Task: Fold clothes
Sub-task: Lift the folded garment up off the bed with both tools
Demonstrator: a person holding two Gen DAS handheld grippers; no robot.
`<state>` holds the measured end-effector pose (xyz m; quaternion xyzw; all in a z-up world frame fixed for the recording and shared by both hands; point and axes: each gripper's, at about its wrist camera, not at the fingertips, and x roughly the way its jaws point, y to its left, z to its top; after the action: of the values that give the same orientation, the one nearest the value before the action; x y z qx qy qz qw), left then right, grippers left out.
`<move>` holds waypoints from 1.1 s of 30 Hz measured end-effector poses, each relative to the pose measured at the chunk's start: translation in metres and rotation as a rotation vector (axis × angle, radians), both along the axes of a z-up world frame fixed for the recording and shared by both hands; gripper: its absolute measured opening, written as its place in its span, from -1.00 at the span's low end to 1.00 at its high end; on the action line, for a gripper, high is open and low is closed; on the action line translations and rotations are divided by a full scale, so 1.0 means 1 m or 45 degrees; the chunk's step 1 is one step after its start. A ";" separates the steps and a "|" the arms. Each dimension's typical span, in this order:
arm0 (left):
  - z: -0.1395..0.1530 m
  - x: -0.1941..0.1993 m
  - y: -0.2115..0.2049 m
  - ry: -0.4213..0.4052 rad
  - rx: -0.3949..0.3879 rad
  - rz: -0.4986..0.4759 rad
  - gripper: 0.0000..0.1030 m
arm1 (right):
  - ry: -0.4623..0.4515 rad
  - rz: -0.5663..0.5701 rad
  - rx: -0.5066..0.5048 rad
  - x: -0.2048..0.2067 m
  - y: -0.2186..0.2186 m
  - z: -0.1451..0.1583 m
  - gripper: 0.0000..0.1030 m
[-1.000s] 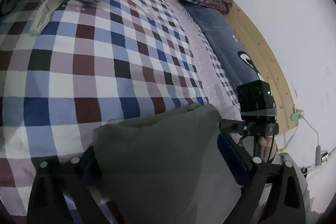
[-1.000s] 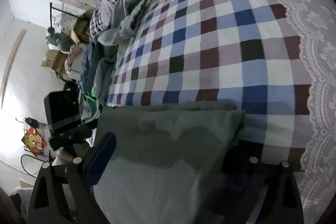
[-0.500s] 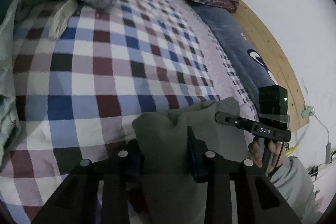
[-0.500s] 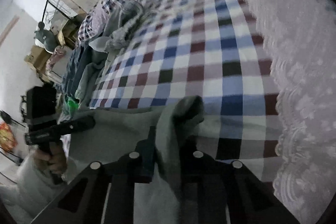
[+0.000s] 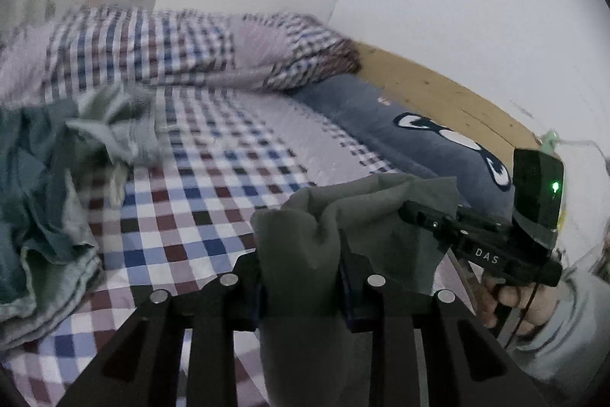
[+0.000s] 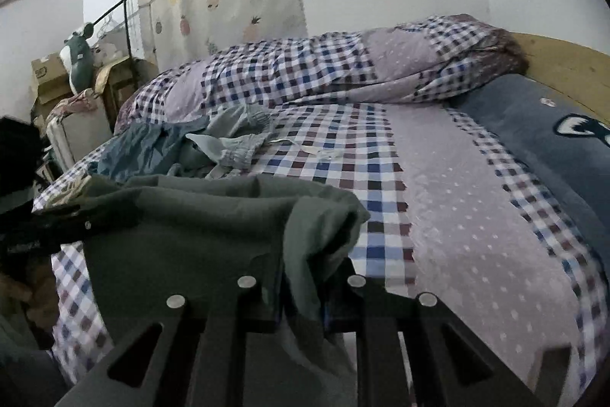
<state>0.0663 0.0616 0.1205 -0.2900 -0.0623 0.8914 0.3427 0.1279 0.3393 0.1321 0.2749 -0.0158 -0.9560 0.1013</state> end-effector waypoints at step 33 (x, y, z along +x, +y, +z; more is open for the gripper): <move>0.194 0.238 0.038 0.482 0.107 -0.096 -0.47 | 0.602 -0.283 0.166 0.274 0.008 0.205 -0.74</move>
<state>0.3044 0.0995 0.3145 -0.1048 -0.0231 0.9131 0.3933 0.4015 0.3475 0.3376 0.0465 0.0399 -0.9979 -0.0214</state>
